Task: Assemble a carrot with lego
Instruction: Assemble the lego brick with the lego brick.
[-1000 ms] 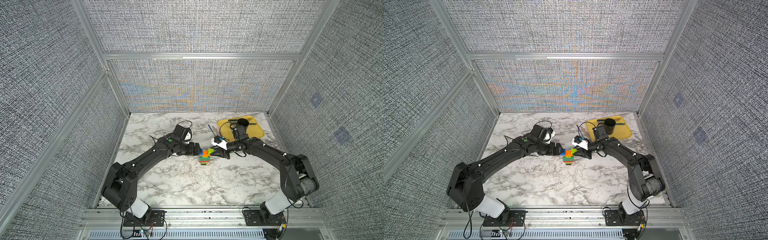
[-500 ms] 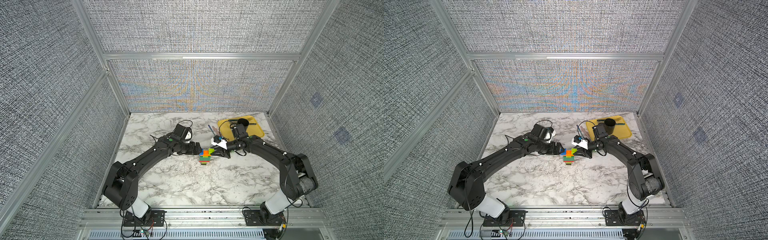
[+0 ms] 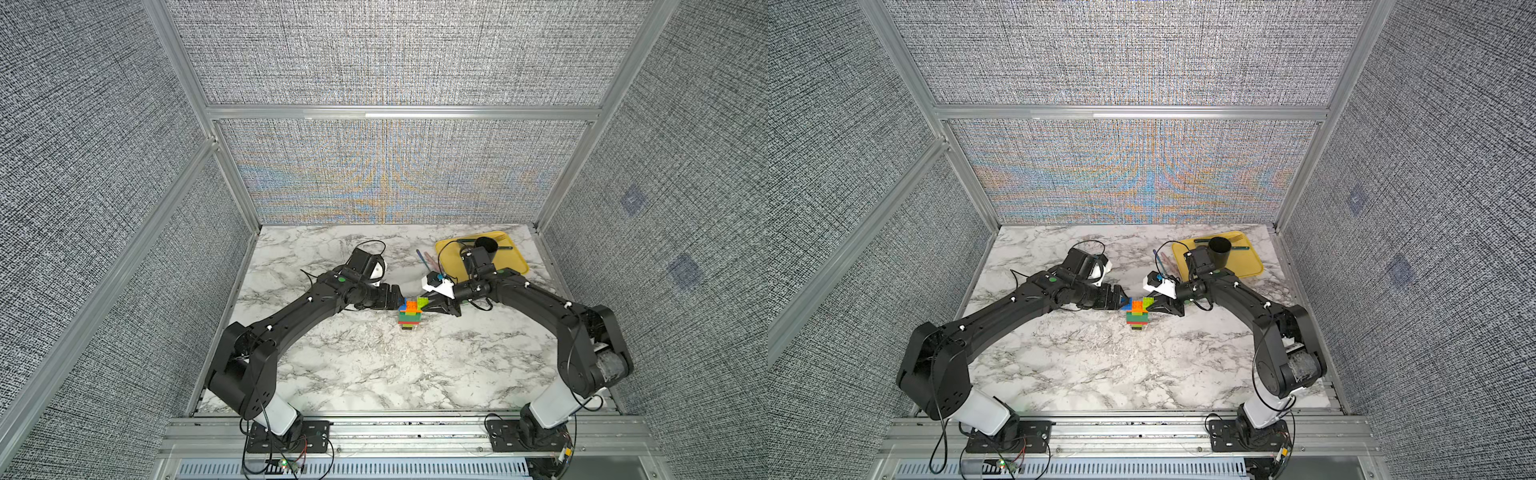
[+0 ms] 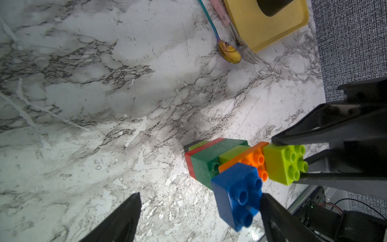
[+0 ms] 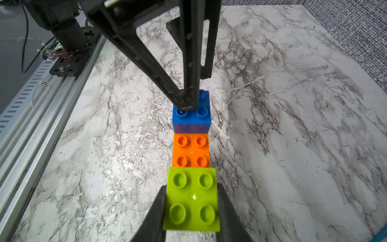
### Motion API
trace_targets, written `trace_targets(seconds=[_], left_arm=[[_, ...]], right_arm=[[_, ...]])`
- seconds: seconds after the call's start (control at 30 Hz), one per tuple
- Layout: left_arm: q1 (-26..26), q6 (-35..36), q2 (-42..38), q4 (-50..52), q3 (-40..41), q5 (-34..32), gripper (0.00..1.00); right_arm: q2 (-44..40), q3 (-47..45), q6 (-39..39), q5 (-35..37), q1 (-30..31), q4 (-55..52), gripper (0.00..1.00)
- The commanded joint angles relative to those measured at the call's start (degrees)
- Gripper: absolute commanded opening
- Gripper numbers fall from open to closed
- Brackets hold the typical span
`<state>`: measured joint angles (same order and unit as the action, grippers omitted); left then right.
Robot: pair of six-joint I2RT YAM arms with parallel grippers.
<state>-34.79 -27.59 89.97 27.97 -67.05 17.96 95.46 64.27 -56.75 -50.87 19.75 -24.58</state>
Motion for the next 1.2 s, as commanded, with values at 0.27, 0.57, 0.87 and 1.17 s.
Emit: trace_targets(seconds=[0.27, 0.57, 0.87, 1.17], left_arm=[[0.0, 0.9, 0.2, 1.6, 0.1, -1.4, 0.91], [0.0, 0.9, 0.3, 1.6, 0.2, -0.9, 0.91], [0.0, 0.7, 0.0, 1.7, -0.3, -0.4, 0.91], [0.0, 0.8, -0.6, 1.8, -0.1, -0.4, 0.91]], right_arm=[[0.3, -0.2, -1.0, 2.2, -0.4, -2.5, 0.11], [1.8, -1.2, 0.3, 3.2, 0.7, -0.9, 0.11], [-0.6, -1.9, 2.4, 2.4, 0.8, 1.8, 0.20], [-2.6, -2.5, 4.9, 0.8, 1.3, 5.2, 0.44]])
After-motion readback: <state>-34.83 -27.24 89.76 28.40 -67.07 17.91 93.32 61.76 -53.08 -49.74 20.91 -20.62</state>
